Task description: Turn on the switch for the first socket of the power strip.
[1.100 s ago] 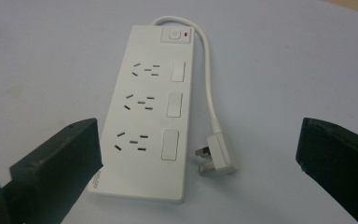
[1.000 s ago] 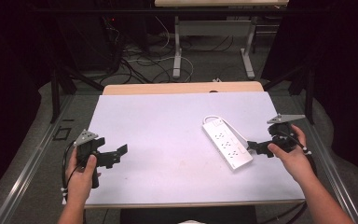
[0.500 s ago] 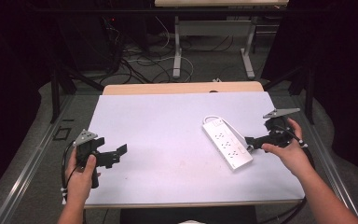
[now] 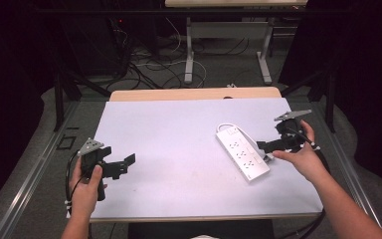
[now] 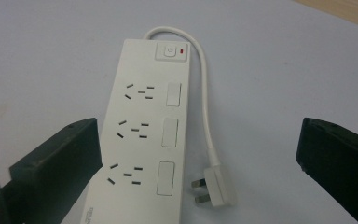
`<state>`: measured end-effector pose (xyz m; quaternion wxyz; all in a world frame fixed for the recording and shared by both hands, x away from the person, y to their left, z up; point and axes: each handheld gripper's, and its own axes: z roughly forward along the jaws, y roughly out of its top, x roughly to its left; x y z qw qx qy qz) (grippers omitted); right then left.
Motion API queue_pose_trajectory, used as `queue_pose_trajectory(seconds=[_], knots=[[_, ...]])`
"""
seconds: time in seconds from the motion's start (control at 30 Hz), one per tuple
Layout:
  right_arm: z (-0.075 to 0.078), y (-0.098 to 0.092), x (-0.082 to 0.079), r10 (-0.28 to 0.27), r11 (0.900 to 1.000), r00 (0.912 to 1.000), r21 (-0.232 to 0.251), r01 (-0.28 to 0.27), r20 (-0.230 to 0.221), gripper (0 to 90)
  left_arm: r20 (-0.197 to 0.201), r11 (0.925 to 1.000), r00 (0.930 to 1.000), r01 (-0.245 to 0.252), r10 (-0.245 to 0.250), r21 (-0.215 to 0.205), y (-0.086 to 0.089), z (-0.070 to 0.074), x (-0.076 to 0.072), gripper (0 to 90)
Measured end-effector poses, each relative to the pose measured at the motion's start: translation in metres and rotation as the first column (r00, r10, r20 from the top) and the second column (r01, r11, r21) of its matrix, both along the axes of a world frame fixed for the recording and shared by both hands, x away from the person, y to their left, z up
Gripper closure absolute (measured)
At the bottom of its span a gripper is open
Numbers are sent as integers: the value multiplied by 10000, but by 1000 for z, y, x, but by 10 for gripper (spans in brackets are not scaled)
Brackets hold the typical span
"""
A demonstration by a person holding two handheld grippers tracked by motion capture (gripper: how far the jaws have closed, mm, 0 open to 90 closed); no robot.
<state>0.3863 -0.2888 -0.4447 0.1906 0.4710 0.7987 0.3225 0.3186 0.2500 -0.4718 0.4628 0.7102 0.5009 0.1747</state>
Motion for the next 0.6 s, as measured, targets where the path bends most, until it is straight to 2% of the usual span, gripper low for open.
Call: queue_pose_trajectory(seconds=[0.17,0.6], knots=[[-1,5,6,-28,10000,10000,49,28,-15,0,-12,10000,10000,17,-17,30,0,0,0,8],[0,17,20,54,9997,10000,-251,-54,-18,0,-6,10000,10000,4,-4,-6,0,0,0,7]])
